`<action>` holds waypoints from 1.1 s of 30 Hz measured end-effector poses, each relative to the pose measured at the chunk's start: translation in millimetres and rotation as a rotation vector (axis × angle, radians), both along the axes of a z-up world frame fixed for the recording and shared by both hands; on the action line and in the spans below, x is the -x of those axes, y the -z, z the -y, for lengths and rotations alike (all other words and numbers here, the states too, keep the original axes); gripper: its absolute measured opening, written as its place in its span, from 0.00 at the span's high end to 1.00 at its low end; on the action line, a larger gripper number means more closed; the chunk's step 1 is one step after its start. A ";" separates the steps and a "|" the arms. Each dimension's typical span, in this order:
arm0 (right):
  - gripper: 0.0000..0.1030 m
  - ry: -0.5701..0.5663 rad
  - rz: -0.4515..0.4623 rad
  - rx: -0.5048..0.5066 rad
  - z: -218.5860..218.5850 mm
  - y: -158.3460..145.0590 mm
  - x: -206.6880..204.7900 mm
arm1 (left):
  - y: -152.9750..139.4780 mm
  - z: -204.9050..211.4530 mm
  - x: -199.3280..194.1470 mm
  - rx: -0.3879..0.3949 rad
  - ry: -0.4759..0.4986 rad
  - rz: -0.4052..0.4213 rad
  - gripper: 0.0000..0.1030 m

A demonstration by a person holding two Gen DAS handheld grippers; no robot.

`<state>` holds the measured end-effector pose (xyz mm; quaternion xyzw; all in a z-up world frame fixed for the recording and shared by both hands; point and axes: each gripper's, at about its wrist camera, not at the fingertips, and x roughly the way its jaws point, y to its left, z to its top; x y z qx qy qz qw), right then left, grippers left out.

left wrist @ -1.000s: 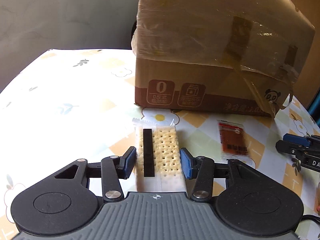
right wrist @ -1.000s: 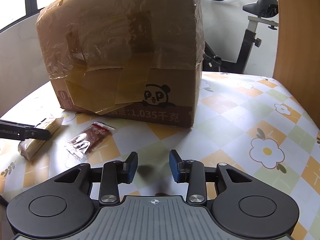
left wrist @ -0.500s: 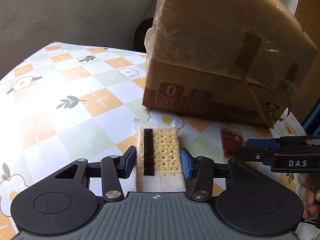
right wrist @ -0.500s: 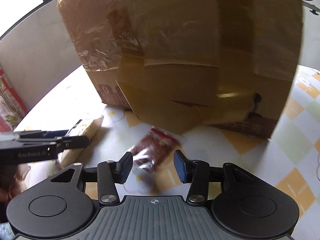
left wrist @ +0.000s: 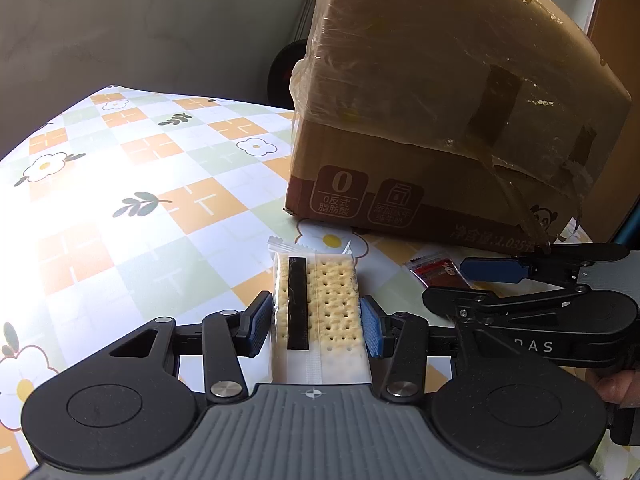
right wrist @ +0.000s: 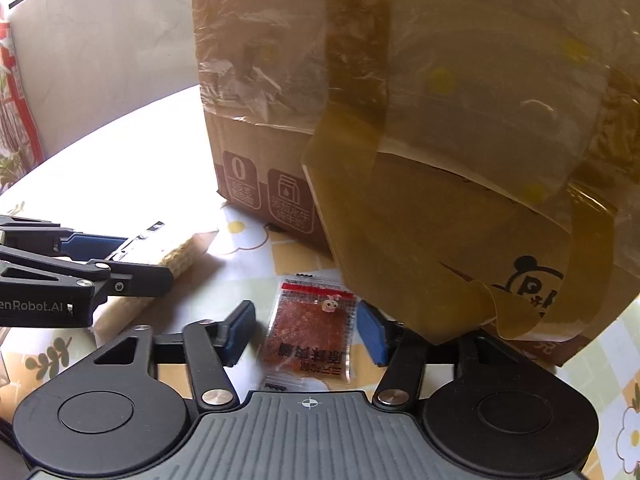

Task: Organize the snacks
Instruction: 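Close the left tool on the cracker pack while the right tool grasps the red jerky pack, then lift both packs and carry them over the lined box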

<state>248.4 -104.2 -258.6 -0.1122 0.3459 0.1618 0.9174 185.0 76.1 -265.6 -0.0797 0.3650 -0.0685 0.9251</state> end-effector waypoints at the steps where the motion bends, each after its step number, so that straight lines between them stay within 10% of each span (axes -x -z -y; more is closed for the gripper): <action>1: 0.62 -0.003 0.001 -0.003 2.8 -0.5 2.1 | -0.1 0.1 0.1 0.000 0.001 0.000 0.52; 33: 0.66 0.084 0.063 -0.162 91.2 -16.0 76.3 | -27.2 -16.1 15.8 -0.004 -0.027 0.043 0.53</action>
